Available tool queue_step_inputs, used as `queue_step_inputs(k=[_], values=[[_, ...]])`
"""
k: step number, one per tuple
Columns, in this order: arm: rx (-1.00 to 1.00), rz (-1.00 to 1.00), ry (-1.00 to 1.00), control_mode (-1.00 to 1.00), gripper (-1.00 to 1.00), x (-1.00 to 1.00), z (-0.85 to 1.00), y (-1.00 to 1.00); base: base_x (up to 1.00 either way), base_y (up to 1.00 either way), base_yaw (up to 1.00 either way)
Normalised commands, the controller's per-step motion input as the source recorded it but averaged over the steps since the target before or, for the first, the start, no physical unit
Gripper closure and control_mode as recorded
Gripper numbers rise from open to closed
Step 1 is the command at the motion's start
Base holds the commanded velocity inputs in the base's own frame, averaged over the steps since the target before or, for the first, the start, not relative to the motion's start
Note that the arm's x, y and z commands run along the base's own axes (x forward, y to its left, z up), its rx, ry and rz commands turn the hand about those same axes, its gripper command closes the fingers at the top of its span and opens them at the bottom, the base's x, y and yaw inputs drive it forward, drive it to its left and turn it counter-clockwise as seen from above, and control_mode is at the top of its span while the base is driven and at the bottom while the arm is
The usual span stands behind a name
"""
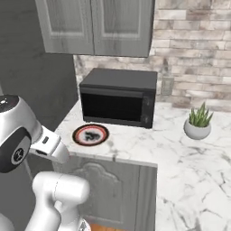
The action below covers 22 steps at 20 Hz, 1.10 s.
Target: Place the broccoli on the bottom rack of the oven.
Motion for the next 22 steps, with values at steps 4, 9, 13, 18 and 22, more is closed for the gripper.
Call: queue_step_inputs(k=[4,9,13,18,22], values=[[0.00,0.00,0.00,1.00,1.00,0.00,0.00,0.00,-1.00,0.81,0.00],[0.00,0.00,0.00,1.00,1.00,0.00,0.00,0.00,-0.78,1.00,0.02],[0.00,0.00,0.00,1.00,1.00,0.00,0.00,0.00,-0.44,1.00,0.07],[0.00,0.00,0.00,1.00,1.00,0.00,0.00,0.00,0.20,1.00,0.19],[0.00,0.00,0.00,1.00,1.00,0.00,0.00,0.00,0.50,0.96,0.19]])
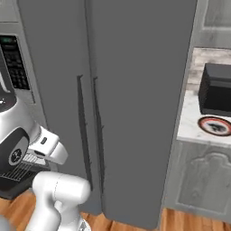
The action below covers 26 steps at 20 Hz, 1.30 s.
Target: Place the broccoli on the bottom rack of the oven.
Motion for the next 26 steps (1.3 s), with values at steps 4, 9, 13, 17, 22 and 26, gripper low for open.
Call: queue_step_inputs(k=[4,9,13,17,22,26], values=[[0.00,0.00,0.00,1.00,1.00,0.00,0.00,0.00,0.79,0.85,0.10],[0.00,0.00,0.00,1.00,1.00,0.00,0.00,0.00,0.62,0.60,0.07],[0.00,0.00,0.00,1.00,1.00,0.00,0.00,0.00,0.45,0.48,0.06],[0.00,0.00,0.00,1.00,1.00,0.00,0.00,0.00,0.38,0.49,0.05],[0.00,0.00,0.00,1.00,1.00,0.00,0.00,0.00,0.52,0.24,0.04],[-0.01,0.00,-0.03,-1.00,1.00,0.01,-0.01,0.12,0.16,0.11,0.01]])
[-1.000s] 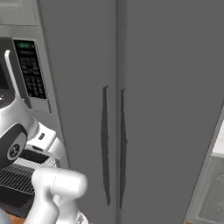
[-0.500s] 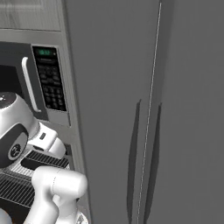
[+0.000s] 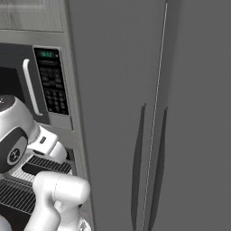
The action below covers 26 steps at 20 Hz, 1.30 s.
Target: Place the broccoli on the bottom rack of the oven.
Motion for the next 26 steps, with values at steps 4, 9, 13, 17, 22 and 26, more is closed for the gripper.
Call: queue_step_inputs(k=[4,9,13,17,22,26], values=[[-0.10,0.00,-0.18,-1.00,1.00,0.00,-0.26,0.93,0.00,0.00,0.00],[-0.15,-0.06,-0.11,-1.00,1.00,0.08,-0.52,1.00,0.00,0.00,0.00],[-0.02,-0.03,0.00,-1.00,1.00,0.17,-0.95,1.00,0.00,0.00,0.00],[0.00,0.00,0.04,-1.00,1.00,0.30,-1.00,1.00,0.00,0.00,0.00],[-0.08,0.00,0.02,-1.00,1.00,0.77,-1.00,1.00,0.00,0.00,0.00],[-0.09,0.00,0.00,-1.00,1.00,0.86,-1.00,1.00,0.00,0.00,0.00]])
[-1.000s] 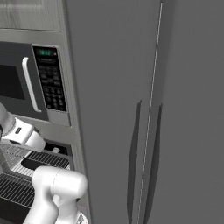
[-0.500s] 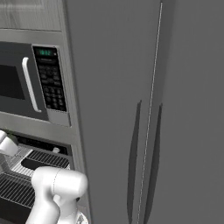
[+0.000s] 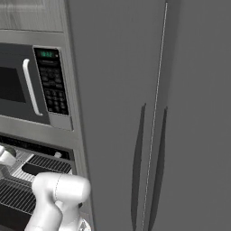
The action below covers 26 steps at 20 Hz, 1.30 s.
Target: Place the broccoli on the bottom rack of the oven.
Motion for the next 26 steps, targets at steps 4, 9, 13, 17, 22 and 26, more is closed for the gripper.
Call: queue_step_inputs(k=[4,9,13,17,22,26], values=[[-0.02,-0.02,0.00,-1.00,1.00,0.97,-1.00,0.97,0.00,0.00,0.00],[0.00,-0.30,-0.12,-1.00,1.00,0.63,-1.00,0.42,0.00,0.00,0.00],[0.00,-0.34,-0.09,-1.00,1.00,0.21,-1.00,0.28,0.00,0.00,0.00],[-0.01,-0.21,-0.04,-1.00,1.00,0.02,-0.76,0.28,0.00,0.00,0.00],[-0.02,-0.01,0.00,-1.00,1.00,0.24,-0.20,0.00,0.00,0.00,0.00],[-0.05,0.02,0.00,-1.00,1.00,0.31,-0.18,-0.06,0.00,0.00,0.00]])
